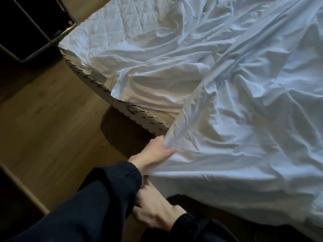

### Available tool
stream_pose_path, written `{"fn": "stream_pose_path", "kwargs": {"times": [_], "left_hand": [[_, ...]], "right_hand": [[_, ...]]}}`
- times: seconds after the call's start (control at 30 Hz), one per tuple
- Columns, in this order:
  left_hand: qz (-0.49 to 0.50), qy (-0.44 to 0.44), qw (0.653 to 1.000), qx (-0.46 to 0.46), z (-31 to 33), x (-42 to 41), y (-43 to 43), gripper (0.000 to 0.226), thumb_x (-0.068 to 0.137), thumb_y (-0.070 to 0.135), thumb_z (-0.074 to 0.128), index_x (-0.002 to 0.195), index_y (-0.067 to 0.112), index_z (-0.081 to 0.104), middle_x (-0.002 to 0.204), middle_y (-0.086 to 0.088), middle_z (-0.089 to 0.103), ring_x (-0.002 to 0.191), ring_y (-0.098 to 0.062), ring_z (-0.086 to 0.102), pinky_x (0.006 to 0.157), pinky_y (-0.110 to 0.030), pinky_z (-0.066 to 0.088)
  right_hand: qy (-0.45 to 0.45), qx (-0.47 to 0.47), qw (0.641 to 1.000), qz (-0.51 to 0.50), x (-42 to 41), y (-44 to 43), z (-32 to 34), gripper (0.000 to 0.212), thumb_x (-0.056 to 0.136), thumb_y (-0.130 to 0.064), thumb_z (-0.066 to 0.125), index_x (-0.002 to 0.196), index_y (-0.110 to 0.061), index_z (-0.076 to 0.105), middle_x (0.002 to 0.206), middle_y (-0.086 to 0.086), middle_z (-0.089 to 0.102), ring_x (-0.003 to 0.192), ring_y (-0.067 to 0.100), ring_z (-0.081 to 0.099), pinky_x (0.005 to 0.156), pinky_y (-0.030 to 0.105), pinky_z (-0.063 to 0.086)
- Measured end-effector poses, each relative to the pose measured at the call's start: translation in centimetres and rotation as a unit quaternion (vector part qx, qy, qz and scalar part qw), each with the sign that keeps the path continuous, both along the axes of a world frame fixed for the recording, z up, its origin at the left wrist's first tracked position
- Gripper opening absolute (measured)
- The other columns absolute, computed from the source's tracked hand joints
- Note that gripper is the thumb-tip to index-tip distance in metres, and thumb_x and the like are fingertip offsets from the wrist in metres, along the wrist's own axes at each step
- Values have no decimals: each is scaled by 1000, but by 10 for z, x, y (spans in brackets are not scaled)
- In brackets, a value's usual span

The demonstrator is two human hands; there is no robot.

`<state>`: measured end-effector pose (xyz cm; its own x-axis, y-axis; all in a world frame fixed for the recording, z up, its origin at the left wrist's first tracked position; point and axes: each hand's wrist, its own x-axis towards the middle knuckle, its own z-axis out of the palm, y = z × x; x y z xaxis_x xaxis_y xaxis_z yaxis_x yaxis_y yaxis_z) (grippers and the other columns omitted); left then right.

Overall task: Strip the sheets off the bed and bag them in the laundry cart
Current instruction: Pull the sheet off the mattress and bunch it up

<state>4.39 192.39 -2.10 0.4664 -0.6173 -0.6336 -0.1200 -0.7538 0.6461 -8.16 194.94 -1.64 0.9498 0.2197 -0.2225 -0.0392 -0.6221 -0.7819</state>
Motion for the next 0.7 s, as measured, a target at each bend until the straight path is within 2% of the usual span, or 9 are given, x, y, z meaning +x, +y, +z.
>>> {"fn": "stream_pose_path", "kwargs": {"times": [0.1,0.17,0.23,0.37,0.43,0.5,0.57,0.63,0.7], "left_hand": [[11,-112,993,23,-11,9,3,30,86,41,63,105,17,62,97,-1,67,89,-22,63,79,-37,52],[16,-166,985,53,-12,21,11,28,91,41,59,98,14,55,88,-3,62,81,-25,60,70,-36,50],[23,-200,976,79,-14,37,19,23,93,37,56,93,14,50,85,-5,58,79,-29,58,64,-34,44],[-5,-176,978,114,-22,55,21,15,89,22,58,98,13,51,96,-9,59,91,-32,59,75,-38,49],[-15,-148,982,118,-21,55,17,25,81,26,64,100,15,50,98,-5,59,94,-30,58,82,-40,51],[27,-98,992,71,-21,52,6,42,75,34,71,106,17,48,102,-1,58,95,-23,58,84,-41,52],[72,-68,995,4,-18,49,-11,55,72,37,76,115,18,48,108,0,57,99,-19,57,86,-39,52],[96,-64,993,-30,-15,47,-27,65,70,43,78,122,19,47,112,2,57,102,-18,57,89,-39,52],[76,-121,990,-20,-10,47,-37,55,73,46,73,117,21,50,108,3,58,100,-19,58,86,-42,53]], "right_hand": [[67,-52,996,8,12,-11,-10,67,81,-41,24,135,-10,49,137,15,51,131,32,38,113,56,6],[123,-66,990,-8,18,-26,-12,60,88,-48,30,134,-13,48,141,11,48,138,29,29,113,56,7],[120,-86,988,-40,20,-44,-16,49,92,-46,42,129,-14,50,137,9,50,136,27,32,114,50,16],[45,-151,981,-112,17,-85,-19,48,88,-39,48,128,-14,50,134,9,51,130,25,40,111,38,25],[28,-167,975,-144,15,-100,-19,47,88,-30,53,131,-13,49,136,11,48,129,26,41,110,36,28],[7,-187,965,-183,15,-111,-18,42,86,-22,52,127,-12,53,131,12,50,121,29,46,104,37,35],[-21,-226,948,-223,13,-122,-17,35,85,-21,47,116,-11,59,120,11,54,110,31,52,93,39,42],[-50,-254,923,-286,10,-136,-16,35,82,-26,40,105,-11,63,117,11,56,108,31,54,89,41,41],[-44,-281,890,-357,5,-158,-13,31,80,-23,44,100,-12,64,121,11,55,110,31,52,93,43,35]]}}
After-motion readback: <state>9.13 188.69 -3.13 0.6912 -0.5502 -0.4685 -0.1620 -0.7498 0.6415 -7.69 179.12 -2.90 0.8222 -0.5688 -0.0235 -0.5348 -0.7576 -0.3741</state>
